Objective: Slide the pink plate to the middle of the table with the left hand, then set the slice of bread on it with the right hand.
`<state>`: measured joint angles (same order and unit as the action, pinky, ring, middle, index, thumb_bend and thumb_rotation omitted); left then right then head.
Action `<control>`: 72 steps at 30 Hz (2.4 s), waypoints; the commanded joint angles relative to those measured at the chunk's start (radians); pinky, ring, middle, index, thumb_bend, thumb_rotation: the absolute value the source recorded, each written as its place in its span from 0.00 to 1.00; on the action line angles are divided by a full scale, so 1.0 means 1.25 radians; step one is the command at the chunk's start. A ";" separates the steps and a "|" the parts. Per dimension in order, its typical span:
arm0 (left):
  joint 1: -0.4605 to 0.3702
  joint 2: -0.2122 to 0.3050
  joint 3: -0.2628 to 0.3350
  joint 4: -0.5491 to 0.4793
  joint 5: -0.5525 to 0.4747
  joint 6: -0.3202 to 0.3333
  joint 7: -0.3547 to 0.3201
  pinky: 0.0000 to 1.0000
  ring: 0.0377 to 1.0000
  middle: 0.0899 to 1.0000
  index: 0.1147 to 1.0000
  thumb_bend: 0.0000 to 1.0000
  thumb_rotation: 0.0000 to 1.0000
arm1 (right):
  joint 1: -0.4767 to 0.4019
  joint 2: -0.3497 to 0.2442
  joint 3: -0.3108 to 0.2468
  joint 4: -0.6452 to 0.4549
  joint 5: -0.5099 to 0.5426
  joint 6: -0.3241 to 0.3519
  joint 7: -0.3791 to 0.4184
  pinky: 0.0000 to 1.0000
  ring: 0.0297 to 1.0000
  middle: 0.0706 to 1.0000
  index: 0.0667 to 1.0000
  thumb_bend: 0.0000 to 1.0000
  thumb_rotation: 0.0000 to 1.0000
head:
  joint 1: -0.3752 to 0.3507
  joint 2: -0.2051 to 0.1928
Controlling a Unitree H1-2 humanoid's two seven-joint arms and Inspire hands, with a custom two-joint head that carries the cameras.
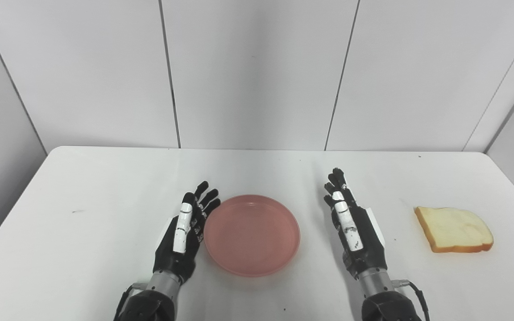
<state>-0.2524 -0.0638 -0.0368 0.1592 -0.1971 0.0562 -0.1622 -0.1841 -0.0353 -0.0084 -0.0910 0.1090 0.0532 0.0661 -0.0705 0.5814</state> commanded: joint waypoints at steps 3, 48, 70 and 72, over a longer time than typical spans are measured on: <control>-0.002 -0.011 -0.008 -0.012 -0.001 0.008 -0.002 0.95 0.91 0.91 0.92 0.70 1.00 | -0.024 0.002 0.002 -0.030 0.004 -0.008 0.005 1.00 1.00 1.00 1.00 0.66 0.87 | -0.004 0.000; -0.060 -0.034 0.021 0.106 0.008 -0.084 0.014 1.00 0.97 0.97 0.96 0.65 1.00 | -0.061 -0.411 -0.129 -0.150 -0.009 0.113 0.129 0.91 0.96 0.96 0.98 0.66 0.52 | -0.110 -0.027; -0.063 -0.006 0.047 0.097 -0.006 -0.060 -0.003 1.00 0.98 0.97 0.97 0.64 1.00 | -0.066 -0.672 -0.075 -0.035 -0.213 0.143 0.267 0.92 1.00 0.98 0.92 0.99 0.22 | -0.246 -0.050; -0.063 -0.003 0.045 0.097 -0.005 -0.059 -0.005 1.00 0.98 0.97 0.97 0.64 1.00 | -0.077 -0.691 -0.063 -0.013 -0.221 0.130 0.285 0.93 1.00 0.99 0.92 1.00 0.22 | -0.247 -0.050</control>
<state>-0.3242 -0.0777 0.0192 0.2828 -0.1971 -0.0245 -0.1645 -0.2324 -0.8476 -0.0820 -0.1062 -0.1600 0.2589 0.4167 -0.3804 0.5185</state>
